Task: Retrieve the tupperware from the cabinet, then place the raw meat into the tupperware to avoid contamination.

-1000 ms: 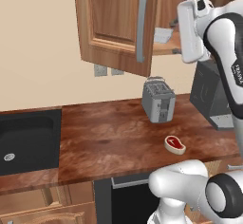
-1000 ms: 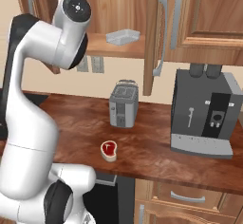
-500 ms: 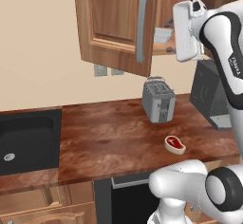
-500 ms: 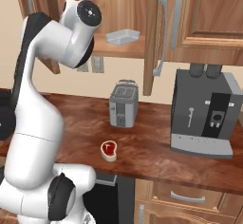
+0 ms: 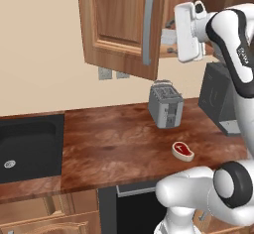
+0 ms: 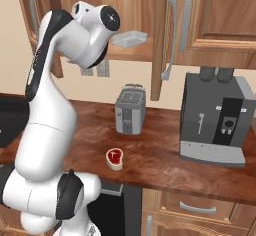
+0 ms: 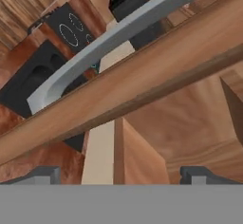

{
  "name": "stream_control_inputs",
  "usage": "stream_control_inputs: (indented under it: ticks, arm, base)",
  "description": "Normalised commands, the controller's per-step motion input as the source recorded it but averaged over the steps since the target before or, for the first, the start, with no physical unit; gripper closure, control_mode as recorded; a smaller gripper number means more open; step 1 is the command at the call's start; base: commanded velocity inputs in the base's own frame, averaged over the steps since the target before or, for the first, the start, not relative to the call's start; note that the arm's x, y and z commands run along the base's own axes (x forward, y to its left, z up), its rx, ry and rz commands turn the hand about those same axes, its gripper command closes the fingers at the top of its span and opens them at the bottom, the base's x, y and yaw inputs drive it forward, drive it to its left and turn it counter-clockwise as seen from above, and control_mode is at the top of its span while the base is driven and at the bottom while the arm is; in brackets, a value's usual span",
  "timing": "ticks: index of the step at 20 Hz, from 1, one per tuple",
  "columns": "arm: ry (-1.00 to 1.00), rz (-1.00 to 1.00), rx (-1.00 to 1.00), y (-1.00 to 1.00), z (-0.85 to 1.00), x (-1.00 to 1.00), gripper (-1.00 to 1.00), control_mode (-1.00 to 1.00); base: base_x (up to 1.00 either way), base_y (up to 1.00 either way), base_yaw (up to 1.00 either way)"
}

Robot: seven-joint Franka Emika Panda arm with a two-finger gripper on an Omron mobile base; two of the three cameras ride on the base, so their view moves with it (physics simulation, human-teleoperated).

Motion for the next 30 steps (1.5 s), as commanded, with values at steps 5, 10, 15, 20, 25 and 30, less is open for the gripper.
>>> stream_control_inputs:
  ticks: [5,10,15,20,25,30]
  arm:
    - [0.0,0.1,0.02,0.12,-0.01,0.16,-1.0,-1.0]
    - [0.0,0.08,0.0,0.25,0.0,0.01,-1.0,-1.0]
    - [0.01,0.05,0.0,0.35,0.0,-0.01,-1.0,-1.0]
    - [0.01,0.03,0.0,0.42,0.0,-0.09,-1.0,-1.0]
    - [0.0,0.03,0.0,0.42,0.0,-0.22,-1.0,-1.0]
    - [0.0,0.04,0.0,0.39,0.0,-0.34,-1.0,-1.0]
  base:
    - [0.0,0.0,0.0]
    - [0.0,0.0,0.0]
    - [0.0,0.0,0.0]
    - [0.0,0.0,0.0]
    - [0.0,0.0,0.0]
    - [0.0,0.0,0.0]
